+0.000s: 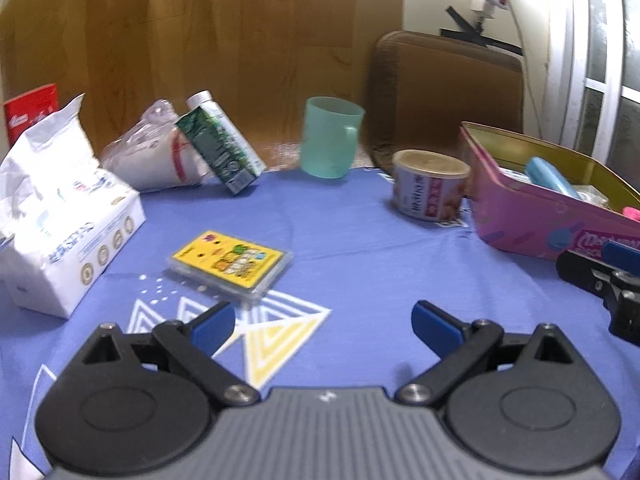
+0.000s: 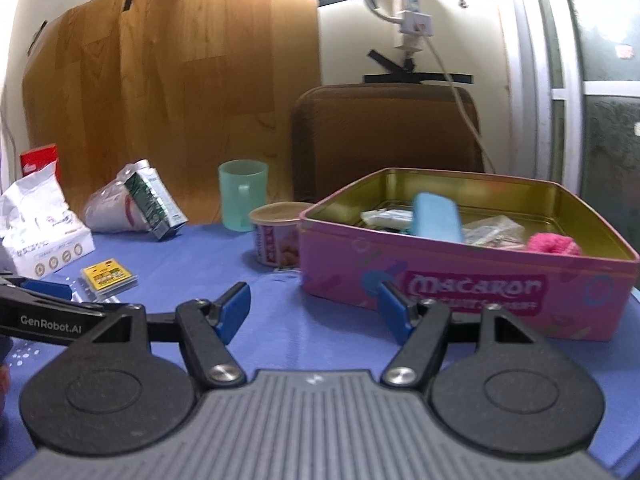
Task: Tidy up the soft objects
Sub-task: 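Move both grippers toward the yellow refill card pack on the table, then grasp the yellow card pack with the right gripper while the left gripper grasps it, then carry the card pack into the tin and open both grippers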
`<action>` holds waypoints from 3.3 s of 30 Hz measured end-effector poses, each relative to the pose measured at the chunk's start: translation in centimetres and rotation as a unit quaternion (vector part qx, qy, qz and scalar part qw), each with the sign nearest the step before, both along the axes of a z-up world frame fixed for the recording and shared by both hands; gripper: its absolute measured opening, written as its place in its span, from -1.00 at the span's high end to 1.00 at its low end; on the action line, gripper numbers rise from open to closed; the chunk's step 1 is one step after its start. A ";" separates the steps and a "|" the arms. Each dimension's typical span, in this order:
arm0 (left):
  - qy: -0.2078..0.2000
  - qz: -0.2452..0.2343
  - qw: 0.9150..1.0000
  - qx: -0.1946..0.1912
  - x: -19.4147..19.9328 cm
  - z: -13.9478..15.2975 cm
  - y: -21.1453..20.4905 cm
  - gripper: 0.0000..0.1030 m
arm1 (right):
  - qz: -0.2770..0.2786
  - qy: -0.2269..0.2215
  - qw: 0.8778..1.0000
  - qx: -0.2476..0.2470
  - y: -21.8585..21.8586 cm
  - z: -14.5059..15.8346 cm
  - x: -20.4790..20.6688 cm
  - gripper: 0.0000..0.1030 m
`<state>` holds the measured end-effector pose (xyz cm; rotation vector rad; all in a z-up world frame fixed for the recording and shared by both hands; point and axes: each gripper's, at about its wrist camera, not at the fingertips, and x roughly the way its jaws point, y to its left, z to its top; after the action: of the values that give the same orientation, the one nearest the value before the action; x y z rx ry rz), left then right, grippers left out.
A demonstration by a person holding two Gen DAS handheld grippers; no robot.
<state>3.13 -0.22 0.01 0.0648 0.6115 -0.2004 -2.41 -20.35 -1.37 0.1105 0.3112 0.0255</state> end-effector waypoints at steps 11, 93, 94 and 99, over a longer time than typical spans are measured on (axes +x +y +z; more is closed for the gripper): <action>-0.021 0.175 0.983 -0.050 1.4 -0.1 10.1 -0.92 | 0.199 0.056 0.977 -0.050 6.6 0.5 6.0 -0.48; 0.019 -0.271 0.957 -0.098 3.9 8.9 -22.4 -0.19 | 0.002 -0.081 0.996 -0.025 -8.0 2.5 -1.2 -0.19; 0.019 -0.284 0.954 -0.095 4.7 8.6 -24.0 -0.28 | -0.022 -0.081 0.996 -0.028 -8.8 2.4 -0.3 -0.19; 0.017 -0.222 0.972 -0.073 6.1 7.4 -25.3 -0.41 | -0.099 -0.018 0.995 -0.023 -12.1 1.1 4.9 -0.22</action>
<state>9.23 -25.51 7.42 0.0545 0.6081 -0.6806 2.45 -32.41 -0.23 0.0942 0.2628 -0.1768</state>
